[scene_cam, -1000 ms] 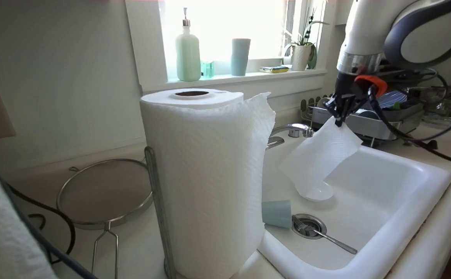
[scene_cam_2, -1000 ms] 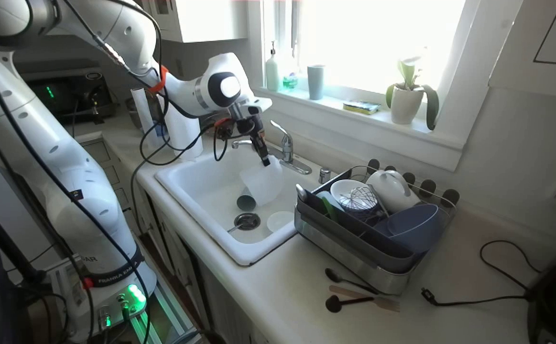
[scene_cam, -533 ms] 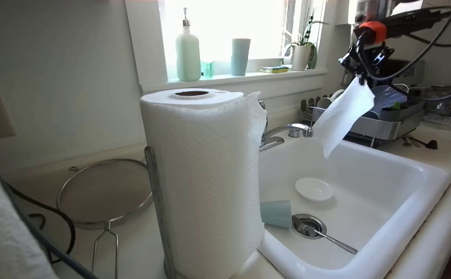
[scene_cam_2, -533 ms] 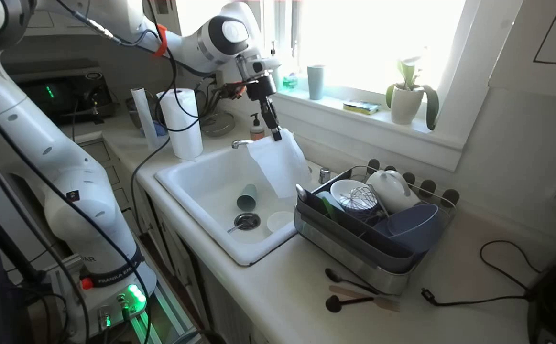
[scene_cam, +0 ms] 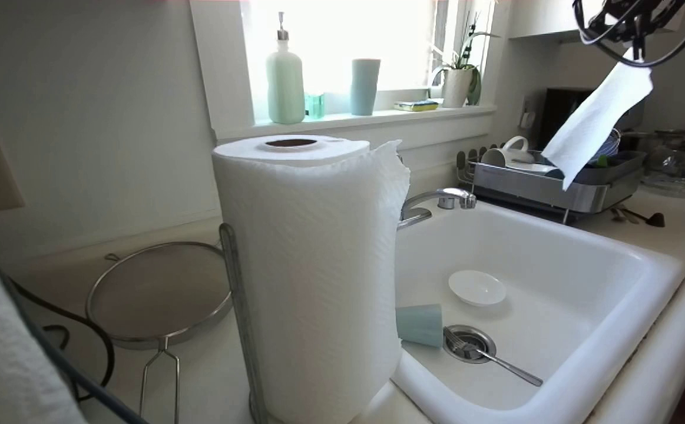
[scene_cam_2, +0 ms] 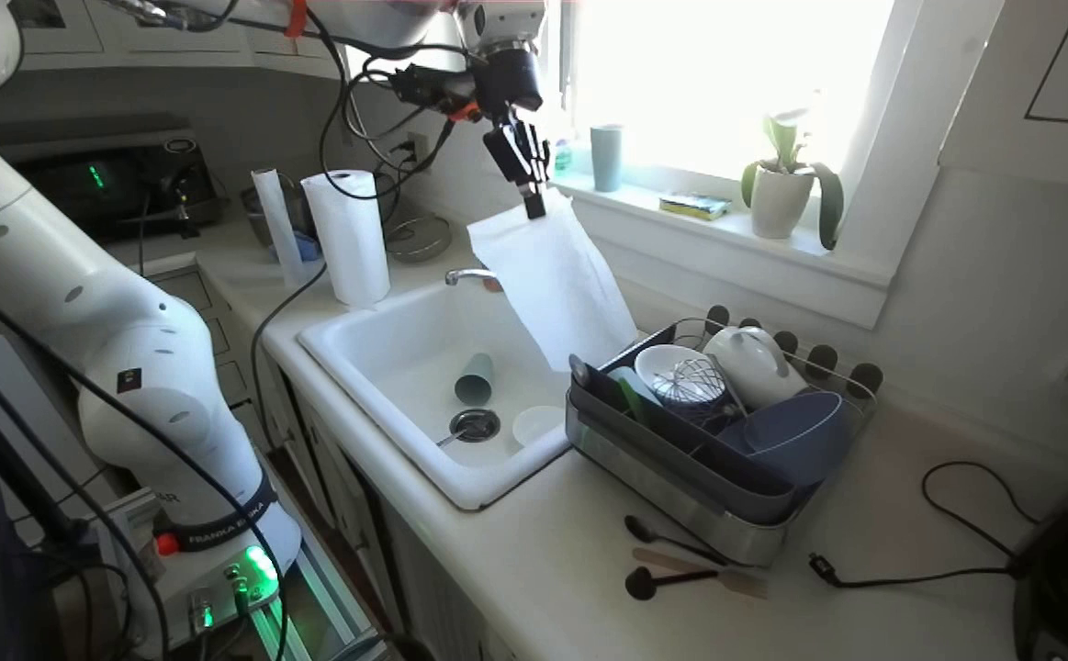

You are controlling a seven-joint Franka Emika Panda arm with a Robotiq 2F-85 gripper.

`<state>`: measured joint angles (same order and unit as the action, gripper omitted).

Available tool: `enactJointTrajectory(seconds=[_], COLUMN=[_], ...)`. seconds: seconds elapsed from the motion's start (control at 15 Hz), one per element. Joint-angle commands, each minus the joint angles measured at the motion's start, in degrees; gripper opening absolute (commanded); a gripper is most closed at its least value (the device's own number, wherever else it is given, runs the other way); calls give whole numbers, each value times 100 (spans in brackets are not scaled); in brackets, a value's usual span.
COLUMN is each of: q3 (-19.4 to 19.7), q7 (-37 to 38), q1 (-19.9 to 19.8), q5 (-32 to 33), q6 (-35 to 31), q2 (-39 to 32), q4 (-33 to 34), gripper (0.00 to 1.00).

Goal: Tear one paper towel from the roll and place it on the right side of the counter

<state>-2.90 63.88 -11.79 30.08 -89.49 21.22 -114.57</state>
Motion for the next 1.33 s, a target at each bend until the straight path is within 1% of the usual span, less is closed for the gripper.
enactJointTrajectory(seconds=[0.0, 0.2, 0.47, 0.73, 0.8, 0.87, 0.93, 1.0, 1.13, 1.27], q3=[33, 108, 223, 462, 538, 638, 750, 841, 952, 945], q7=[519, 880, 1364, 1700, 1698, 1691, 1580, 1607, 1711, 1764], q1=[-129, -185, -199, -202, -181, -131, -56, 38, 241, 425], q5=[345, 939, 1822, 2743, 3034, 3106, 3163, 3018, 2504, 2063], q6=[921, 1196, 1567, 1910, 1894, 1859, 1654, 1446, 983, 500], q2=[-51, -67, -82, -51, -10, 26, 118, 203, 354, 469], q4=[776, 1152, 1257, 1007, 798, 606, 325, 14, -556, -1164], gripper=[0, 0, 0, 0, 0, 0, 0, 0, 0, 0])
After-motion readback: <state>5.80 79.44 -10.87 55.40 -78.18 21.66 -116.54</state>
